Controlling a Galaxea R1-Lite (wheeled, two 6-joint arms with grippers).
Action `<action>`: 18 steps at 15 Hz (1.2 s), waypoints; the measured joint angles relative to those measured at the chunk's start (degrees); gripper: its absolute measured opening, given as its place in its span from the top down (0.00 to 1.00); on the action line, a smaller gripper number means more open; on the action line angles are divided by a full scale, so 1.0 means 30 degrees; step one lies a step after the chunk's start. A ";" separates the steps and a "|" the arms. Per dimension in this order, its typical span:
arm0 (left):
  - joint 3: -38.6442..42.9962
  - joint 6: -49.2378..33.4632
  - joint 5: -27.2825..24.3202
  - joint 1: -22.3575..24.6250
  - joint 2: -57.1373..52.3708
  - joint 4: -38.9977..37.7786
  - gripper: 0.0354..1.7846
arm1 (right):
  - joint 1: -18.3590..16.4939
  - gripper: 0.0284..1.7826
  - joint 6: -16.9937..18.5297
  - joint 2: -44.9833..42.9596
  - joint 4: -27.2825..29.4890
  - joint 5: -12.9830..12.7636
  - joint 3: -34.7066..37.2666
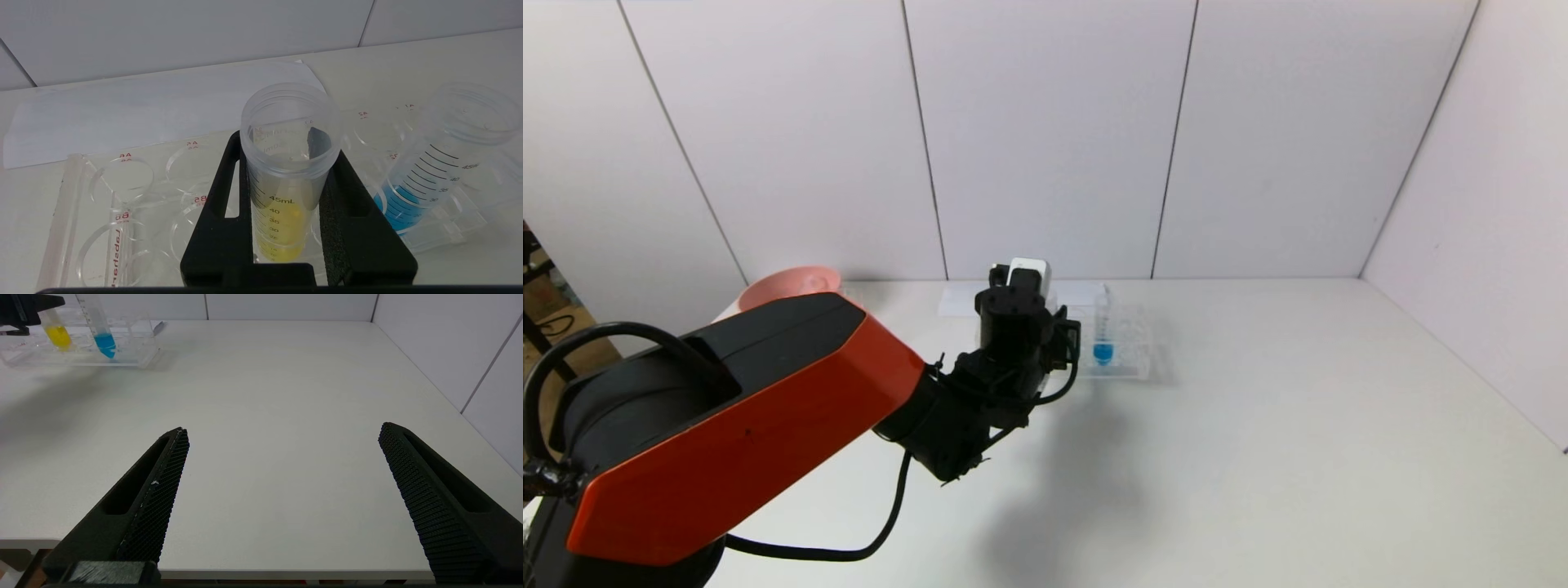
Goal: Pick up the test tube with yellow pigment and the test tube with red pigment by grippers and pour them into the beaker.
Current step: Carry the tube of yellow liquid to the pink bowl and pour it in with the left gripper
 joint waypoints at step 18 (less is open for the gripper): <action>0.0215 0.2312 -0.0093 -0.0183 -0.5246 0.2032 0.75 | 0.0000 0.05 0.0000 0.0000 0.0000 0.0008 0.0000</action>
